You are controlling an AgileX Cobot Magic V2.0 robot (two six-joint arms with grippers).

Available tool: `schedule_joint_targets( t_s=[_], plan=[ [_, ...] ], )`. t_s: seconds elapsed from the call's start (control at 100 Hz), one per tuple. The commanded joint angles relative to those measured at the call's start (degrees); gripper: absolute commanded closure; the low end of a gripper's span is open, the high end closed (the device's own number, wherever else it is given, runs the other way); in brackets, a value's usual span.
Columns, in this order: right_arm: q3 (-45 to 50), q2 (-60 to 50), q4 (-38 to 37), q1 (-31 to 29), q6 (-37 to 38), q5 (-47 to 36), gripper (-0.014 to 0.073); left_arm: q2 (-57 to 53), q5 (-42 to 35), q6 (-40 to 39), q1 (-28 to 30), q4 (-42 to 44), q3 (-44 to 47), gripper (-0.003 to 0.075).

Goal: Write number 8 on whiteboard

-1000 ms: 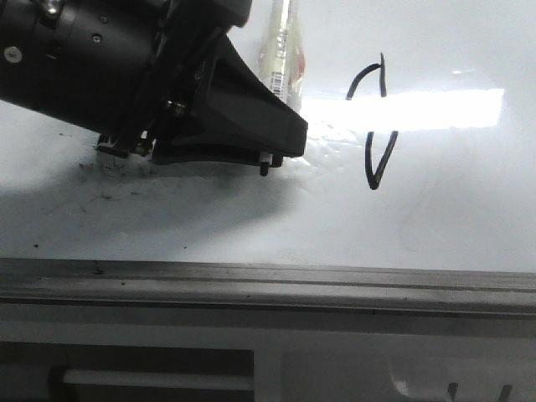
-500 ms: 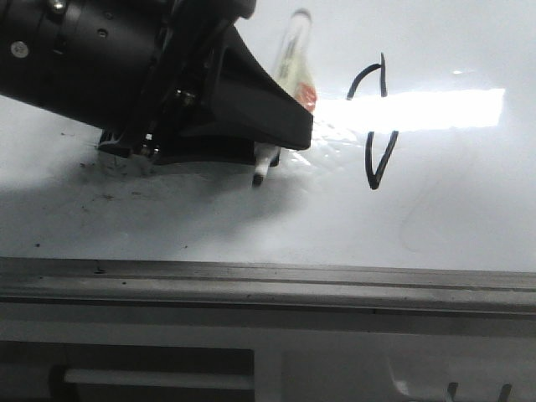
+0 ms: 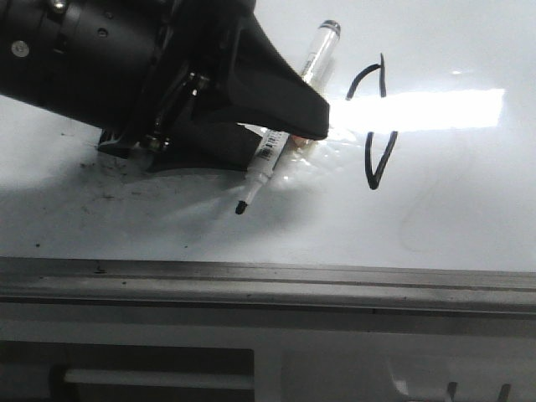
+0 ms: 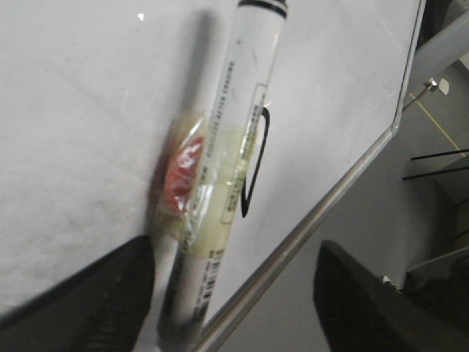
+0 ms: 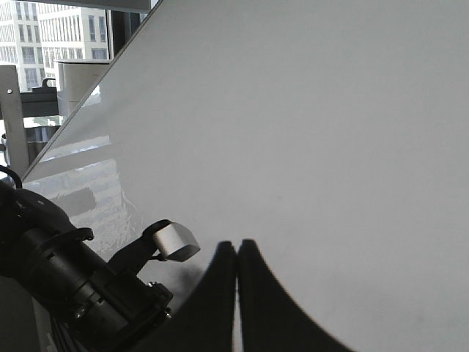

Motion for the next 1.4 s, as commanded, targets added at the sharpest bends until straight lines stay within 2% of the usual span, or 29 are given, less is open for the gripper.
schedule_joint_targets(
  t_s=[0.0, 0.06, 0.21, 0.32, 0.45, 0.59, 0.74, 0.83, 1.04, 1.39],
  plan=[
    [-1.66, 0.04, -0.2, 0.0, -0.36, -1.0, 0.0657, 0.36, -5.29, -1.45, 1.13, -3.8, -0.62, 0.014],
    [-1.66, 0.04, -0.2, 0.0, -0.36, -1.0, 0.0657, -0.73, -5.29, -1.45, 1.13, -3.03, -0.62, 0.009],
    [-1.66, 0.04, -0.2, 0.0, -0.36, -1.0, 0.0657, -4.9, -7.75, -1.45, 1.13, -2.6, -0.62, 0.0085],
    [-1.66, 0.04, -0.34, 0.0, -0.36, -1.09, 0.0657, -9.65, -11.14, -1.45, 1.13, -1.21, -0.62, 0.01],
    [-1.52, -1.08, -1.89, 0.0, -1.98, -1.86, 0.0657, -16.89, -13.62, -1.45, 1.13, 6.16, -0.41, 0.0158],
    [1.71, -6.63, -1.88, 0.0, -7.75, -5.78, 0.0657, -27.26, -13.74, -1.45, 1.13, 12.34, 2.5, 0.0321],
    [9.15, -17.06, -1.88, 0.0, -8.46, -14.89, 0.0659, -39.17, -13.74, -1.45, 1.13, 14.99, 8.12, 0.0594],
    [13.7, -23.41, -1.34, 0.0, -8.46, -15.43, 0.066, -45.4, -14.0, -1.45, 1.13, 14.99, 12.2, 0.0741],
    [19.54, -32.42, 3.15, 0.0, -8.46, -12.97, 0.0659, -52.62, -15.65, -1.31, 1.13, 14.47, 19.57, 0.0741],
    [21.05, -33.32, 5.06, 0.0, -8.46, -13.07, 0.0659, -52.82, -14.98, -1.31, 1.13, 14.21, 21.43, 0.0741]
  ],
)
